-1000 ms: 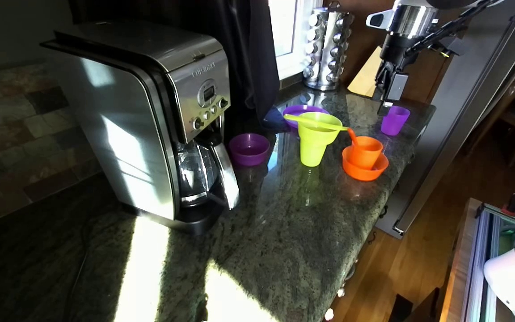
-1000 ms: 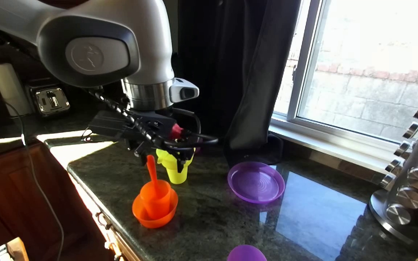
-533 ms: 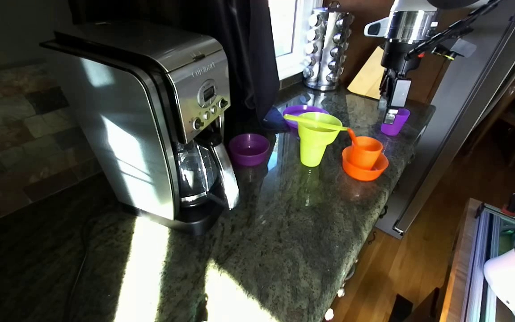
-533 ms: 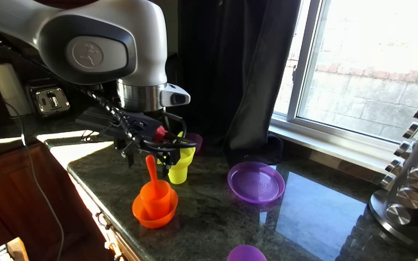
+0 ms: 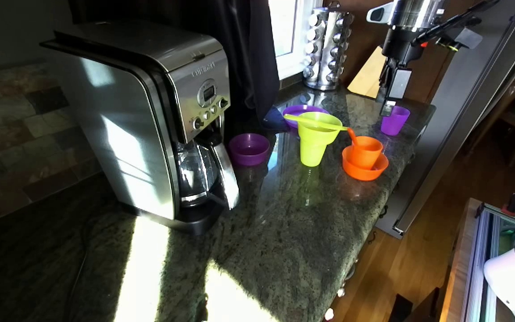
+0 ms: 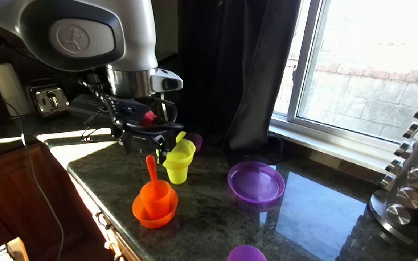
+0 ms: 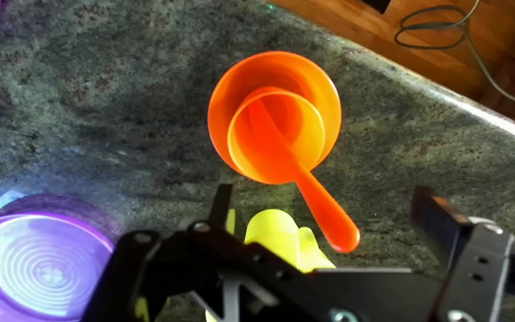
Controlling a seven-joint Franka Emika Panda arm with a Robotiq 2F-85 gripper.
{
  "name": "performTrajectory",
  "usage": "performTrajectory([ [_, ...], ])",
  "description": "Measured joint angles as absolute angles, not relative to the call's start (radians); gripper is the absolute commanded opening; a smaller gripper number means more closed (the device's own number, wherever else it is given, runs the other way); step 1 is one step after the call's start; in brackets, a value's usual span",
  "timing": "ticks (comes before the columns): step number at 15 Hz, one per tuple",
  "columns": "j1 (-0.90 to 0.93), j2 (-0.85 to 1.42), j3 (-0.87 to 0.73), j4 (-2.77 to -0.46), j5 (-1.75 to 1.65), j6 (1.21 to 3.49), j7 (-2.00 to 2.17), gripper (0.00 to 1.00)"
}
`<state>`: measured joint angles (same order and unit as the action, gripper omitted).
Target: Put the orange cup and the orange knife in the bowl
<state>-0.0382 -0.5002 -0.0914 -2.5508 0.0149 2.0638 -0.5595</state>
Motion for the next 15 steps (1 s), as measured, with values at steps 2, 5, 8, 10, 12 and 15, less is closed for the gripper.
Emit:
performTrajectory([
  [2,-0.032,-0.527,-0.092,-2.551,0.015,2.064,-0.545,1.00],
  [5,-0.027,-0.564,-0.095,-2.551,0.015,2.064,-0.524,1.00],
  [8,-0.022,-0.594,-0.103,-2.551,0.015,2.064,-0.515,1.00],
  [10,-0.012,-0.607,-0.114,-2.551,0.015,2.064,-0.515,1.00],
  [12,-0.008,-0.612,-0.119,-2.551,0.015,2.064,-0.515,1.00],
  [15,-0.007,-0.612,-0.120,-2.552,0.015,2.064,-0.515,1.00],
])
